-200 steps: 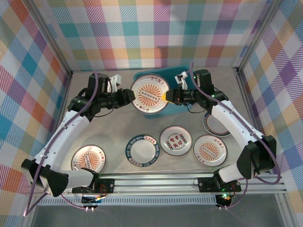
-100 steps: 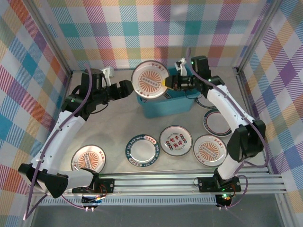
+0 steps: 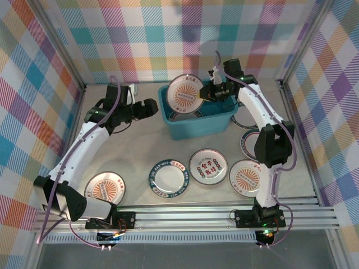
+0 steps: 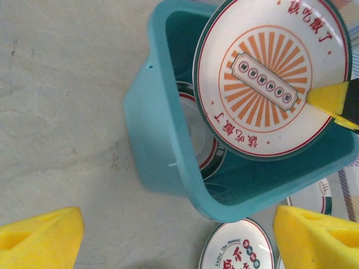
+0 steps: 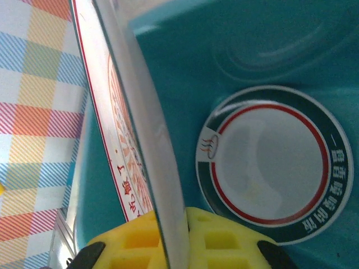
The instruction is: Place the plates into the plastic bin on the countertop
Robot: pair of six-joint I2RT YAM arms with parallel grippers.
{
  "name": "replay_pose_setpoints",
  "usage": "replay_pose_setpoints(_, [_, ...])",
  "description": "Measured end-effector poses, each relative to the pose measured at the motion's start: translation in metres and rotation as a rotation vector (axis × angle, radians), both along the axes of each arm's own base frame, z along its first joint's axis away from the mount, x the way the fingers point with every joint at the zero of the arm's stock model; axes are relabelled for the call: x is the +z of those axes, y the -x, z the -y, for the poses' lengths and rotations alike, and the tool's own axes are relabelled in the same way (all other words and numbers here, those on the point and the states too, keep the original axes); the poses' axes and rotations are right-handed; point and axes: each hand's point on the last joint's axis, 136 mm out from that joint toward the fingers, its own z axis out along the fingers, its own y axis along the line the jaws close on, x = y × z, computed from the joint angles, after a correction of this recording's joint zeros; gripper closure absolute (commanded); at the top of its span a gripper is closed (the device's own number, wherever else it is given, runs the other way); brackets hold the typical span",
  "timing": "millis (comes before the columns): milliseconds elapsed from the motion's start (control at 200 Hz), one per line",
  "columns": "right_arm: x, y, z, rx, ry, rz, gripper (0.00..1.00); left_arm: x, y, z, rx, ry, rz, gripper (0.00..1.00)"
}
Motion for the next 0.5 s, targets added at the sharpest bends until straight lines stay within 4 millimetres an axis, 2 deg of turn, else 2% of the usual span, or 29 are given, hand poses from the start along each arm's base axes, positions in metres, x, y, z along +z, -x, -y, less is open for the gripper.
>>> replay_pose_setpoints(165, [-0.029, 0.001, -0.001, 0.012, 0.024, -0.074, 1.00, -0.006, -0.003, -0.006, 0.009, -0.012, -0.011, 0.13])
replay_pose_setpoints(350, [-0.047, 0.005, -0.002, 0.028, 0.031, -0.133, 1.00, -0.007, -0.005, -0.010, 0.009, -0.019, -0.010, 0.13])
replay_pose_setpoints(500, [-0.067, 0.000, -0.006, 0.044, 0.044, -0.176, 1.00, -0.016, -0.007, -0.008, 0.000, -0.022, -0.034, 0.13])
